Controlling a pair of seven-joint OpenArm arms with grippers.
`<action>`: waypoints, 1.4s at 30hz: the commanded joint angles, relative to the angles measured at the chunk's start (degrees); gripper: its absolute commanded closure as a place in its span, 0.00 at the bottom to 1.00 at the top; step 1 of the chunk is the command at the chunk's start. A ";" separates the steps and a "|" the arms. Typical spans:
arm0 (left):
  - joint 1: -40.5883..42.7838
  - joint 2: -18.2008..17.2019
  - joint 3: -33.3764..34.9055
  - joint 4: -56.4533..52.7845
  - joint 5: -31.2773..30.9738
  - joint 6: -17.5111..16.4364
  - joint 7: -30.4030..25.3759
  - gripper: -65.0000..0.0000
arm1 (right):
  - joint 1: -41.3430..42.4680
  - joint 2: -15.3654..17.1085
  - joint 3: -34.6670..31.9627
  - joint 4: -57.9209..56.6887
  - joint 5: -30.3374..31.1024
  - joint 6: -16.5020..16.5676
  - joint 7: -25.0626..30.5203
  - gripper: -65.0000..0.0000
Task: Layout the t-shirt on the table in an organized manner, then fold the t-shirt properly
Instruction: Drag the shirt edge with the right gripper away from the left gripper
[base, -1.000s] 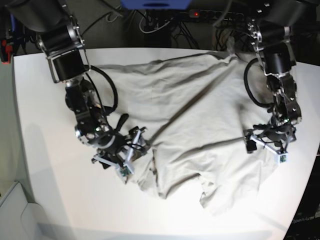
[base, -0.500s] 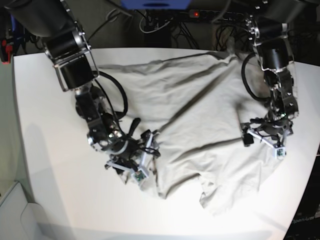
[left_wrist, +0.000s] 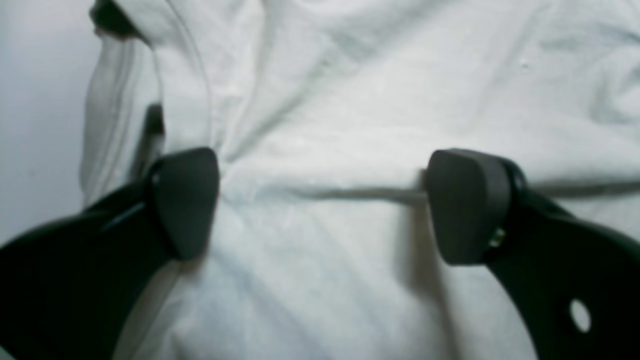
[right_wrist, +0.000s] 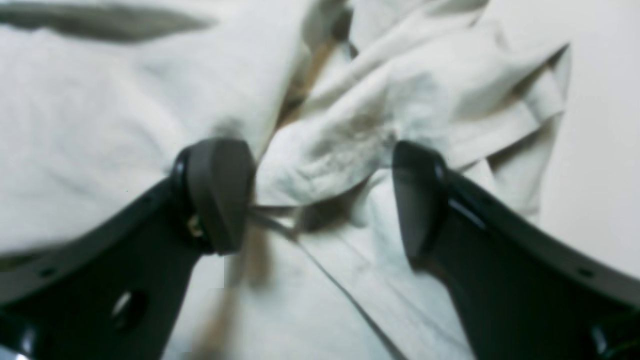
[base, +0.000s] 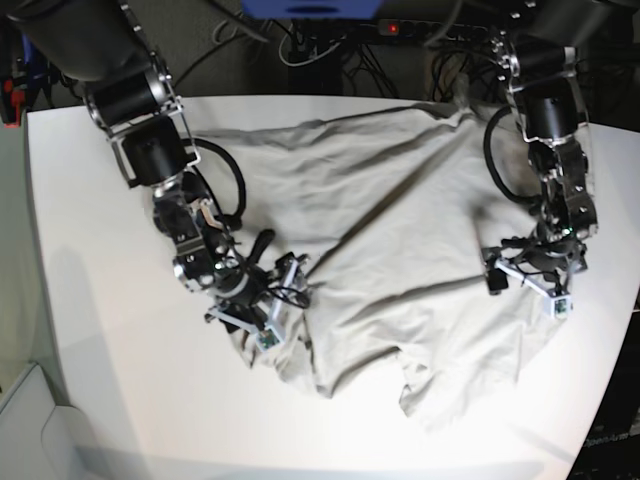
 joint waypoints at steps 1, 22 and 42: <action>-1.44 -0.61 -0.12 1.23 -0.35 0.45 -1.16 0.00 | 2.15 -0.03 0.21 -0.22 0.18 0.37 2.35 0.31; 0.23 -0.08 -0.12 1.23 -0.35 0.45 -1.34 0.00 | 14.54 7.01 3.90 -3.92 0.18 0.37 6.75 1.00; 1.64 0.01 -0.12 9.76 -0.35 0.45 -1.16 0.00 | 26.06 12.63 7.24 -21.32 0.18 0.20 18.44 0.40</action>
